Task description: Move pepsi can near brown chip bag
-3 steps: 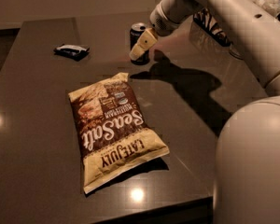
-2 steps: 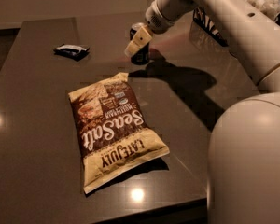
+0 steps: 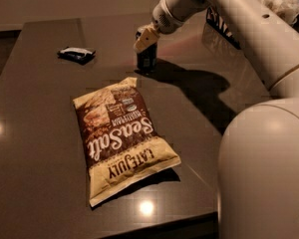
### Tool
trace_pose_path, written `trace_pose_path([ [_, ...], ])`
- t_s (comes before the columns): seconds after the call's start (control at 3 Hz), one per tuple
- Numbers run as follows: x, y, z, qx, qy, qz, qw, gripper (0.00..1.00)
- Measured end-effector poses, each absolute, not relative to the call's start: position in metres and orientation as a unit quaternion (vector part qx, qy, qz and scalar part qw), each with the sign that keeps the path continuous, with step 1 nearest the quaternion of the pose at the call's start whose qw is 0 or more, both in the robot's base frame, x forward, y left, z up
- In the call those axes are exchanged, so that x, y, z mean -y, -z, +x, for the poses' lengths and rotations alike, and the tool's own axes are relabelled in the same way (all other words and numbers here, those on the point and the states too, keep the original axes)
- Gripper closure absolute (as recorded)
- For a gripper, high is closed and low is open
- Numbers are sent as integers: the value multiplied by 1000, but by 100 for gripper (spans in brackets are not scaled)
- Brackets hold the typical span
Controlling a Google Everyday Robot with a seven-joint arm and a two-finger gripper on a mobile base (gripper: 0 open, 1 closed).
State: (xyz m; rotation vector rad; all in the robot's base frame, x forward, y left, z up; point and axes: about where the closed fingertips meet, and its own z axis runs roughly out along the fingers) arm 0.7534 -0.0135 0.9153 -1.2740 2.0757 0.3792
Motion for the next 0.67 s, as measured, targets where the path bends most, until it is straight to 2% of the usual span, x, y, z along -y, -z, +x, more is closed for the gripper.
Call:
trace_pose_path([
  [0.67, -23, -937, 720, -750, -186, -538, 337, 88],
])
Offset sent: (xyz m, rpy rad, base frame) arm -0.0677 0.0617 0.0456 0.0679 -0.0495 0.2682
